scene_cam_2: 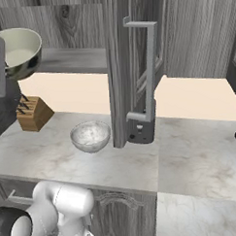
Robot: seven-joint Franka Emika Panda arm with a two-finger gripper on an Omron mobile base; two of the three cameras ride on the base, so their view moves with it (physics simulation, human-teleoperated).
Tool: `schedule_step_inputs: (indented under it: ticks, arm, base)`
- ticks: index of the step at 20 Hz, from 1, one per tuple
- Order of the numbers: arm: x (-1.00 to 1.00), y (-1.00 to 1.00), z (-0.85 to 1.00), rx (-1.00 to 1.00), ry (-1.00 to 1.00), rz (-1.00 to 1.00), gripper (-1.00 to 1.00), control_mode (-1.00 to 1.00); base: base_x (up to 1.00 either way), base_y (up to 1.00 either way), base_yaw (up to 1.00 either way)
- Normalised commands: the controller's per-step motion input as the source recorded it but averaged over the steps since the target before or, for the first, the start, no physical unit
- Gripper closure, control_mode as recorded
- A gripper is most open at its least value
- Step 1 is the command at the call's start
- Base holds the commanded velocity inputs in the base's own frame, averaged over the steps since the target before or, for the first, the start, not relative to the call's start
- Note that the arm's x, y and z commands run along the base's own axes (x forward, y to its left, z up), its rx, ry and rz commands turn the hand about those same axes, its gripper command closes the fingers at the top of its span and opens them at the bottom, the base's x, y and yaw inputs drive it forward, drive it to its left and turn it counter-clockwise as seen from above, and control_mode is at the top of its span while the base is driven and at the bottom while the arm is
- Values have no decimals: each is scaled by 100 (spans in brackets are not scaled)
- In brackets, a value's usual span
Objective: Open the cabinet. Pick the bowls from the counter and place them in the cabinet. Then close the cabinet.
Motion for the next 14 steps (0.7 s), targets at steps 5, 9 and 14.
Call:
schedule_step_inputs:
  ticks: [5,9,14]
  arm:
    - [35,39,0,-3,0,3,100,-100]
    - [36,21,0,-1,0,3,100,-100]
    - [42,10,0,0,0,4,100,-100]
  base:
    - [0,0,0]
    - [0,0,0]
    - [0,0,0]
